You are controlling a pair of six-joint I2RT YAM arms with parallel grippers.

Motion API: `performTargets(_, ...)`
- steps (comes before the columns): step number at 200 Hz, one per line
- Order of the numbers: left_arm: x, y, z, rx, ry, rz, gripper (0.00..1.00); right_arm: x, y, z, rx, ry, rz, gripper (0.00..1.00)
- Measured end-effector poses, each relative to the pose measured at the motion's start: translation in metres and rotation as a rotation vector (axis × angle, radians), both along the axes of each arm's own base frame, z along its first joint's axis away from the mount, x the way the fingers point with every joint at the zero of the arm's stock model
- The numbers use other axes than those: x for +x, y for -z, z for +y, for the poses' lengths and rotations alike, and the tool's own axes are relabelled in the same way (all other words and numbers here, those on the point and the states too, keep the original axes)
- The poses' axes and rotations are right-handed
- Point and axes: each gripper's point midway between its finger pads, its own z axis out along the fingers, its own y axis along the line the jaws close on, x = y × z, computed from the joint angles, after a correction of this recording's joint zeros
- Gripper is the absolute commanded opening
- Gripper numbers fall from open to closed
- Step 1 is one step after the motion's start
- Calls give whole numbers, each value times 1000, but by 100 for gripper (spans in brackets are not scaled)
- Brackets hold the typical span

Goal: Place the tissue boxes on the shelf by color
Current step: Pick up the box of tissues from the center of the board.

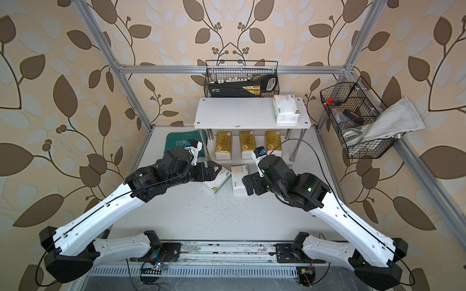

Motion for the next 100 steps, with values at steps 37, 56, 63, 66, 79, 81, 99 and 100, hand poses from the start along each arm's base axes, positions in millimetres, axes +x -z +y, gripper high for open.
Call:
performTargets(37,-8,28,21,13,-36,-30,99,-16,50,14,-56,4,59,99)
performTargets(56,-14,43,35,18,-58,-52,99,-19,74,20,-82,24,71,99)
performTargets(63,-16,48,42,21,-73,-63,99,-19,82,21,-91,34,73,99)
performTargets(66,-17,50,44,21,-77,-66,99,-19,86,21,-96,39,74,99)
performTargets(79,-21,60,58,19,-104,-87,99,-18,100,21,-109,63,77,99)
performTargets(81,-22,60,60,15,-110,-91,99,-18,102,21,-109,67,77,99)
performTargets(99,-28,69,76,-2,-153,-114,99,-15,118,19,-115,105,73,99)
performTargets(100,-28,70,77,-3,-154,-114,99,-15,119,19,-116,107,72,99)
